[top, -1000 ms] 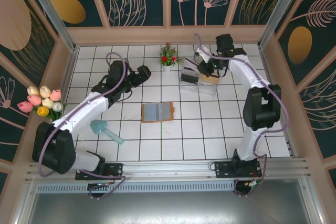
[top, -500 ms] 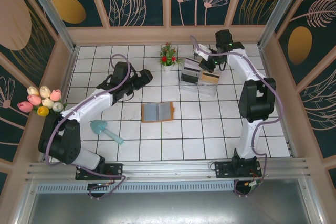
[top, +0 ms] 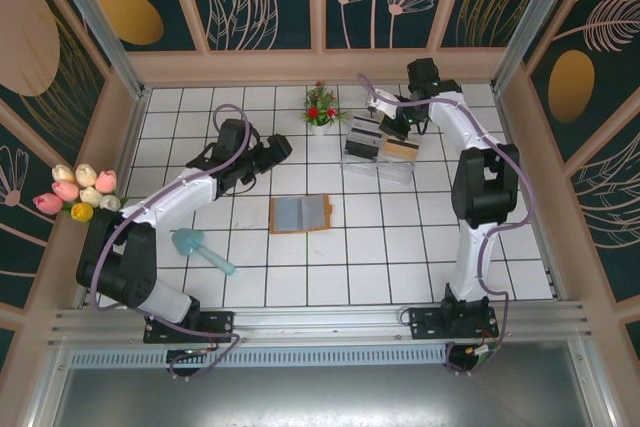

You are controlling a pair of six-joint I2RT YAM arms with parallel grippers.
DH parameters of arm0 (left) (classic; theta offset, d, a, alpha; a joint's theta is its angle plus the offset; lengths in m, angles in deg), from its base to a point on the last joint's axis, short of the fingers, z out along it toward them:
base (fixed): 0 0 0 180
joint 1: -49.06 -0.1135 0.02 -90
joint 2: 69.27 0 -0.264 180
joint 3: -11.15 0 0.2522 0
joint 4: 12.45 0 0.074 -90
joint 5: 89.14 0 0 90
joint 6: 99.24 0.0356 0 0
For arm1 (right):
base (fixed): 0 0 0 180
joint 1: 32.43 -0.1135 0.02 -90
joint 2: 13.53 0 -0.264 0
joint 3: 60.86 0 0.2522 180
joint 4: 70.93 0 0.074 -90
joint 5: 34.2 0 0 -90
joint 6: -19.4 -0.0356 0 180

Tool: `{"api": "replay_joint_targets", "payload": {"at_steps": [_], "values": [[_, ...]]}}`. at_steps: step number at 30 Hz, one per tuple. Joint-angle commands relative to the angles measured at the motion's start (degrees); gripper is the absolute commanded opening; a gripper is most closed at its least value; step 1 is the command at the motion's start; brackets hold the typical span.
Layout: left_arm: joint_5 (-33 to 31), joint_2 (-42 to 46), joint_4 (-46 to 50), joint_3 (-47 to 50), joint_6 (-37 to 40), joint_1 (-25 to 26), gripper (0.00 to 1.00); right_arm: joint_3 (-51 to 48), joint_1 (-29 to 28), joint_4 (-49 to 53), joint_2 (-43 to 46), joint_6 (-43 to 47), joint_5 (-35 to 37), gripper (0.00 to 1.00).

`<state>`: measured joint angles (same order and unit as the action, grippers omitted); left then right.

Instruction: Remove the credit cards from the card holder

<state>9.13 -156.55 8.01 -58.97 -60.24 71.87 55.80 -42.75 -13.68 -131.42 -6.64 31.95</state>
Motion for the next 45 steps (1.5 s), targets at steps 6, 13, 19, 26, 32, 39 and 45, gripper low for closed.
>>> {"api": "replay_joint_targets", "payload": {"at_steps": [6,13,19,26,32,39,45], "values": [[1.2,-0.9,0.4,-0.3,1.2,-0.4,0.99,1.3,0.2,-0.7,-2.1,0.4,2.0,0.11],[1.3,-1.1,0.3,-0.2,1.2,-0.6,0.98,1.8,0.0,-1.3,-1.3,-1.0,1.5,0.16],[0.9,-0.3,0.6,0.3,0.9,-0.7,0.98,3.0,0.3,-1.8,0.8,-4.1,1.4,0.26],[-0.3,2.6,2.6,3.1,-0.7,-0.9,0.99,3.0,0.6,-0.9,5.7,-9.4,-0.4,0.36],[-1.0,6.7,6.6,7.2,-0.5,-0.8,0.98,-6.6,-0.8,-8.5,15.6,-24.3,-4.1,0.39],[1.7,10.7,4.9,15.0,-2.7,-0.3,0.96,-26.0,-6.1,-27.8,27.6,-62.9,-14.0,0.45],[2.8,12.0,4.2,19.5,-3.0,-0.3,0.79,-36.5,-18.6,-33.5,29.6,-84.0,-3.5,0.44]]}}
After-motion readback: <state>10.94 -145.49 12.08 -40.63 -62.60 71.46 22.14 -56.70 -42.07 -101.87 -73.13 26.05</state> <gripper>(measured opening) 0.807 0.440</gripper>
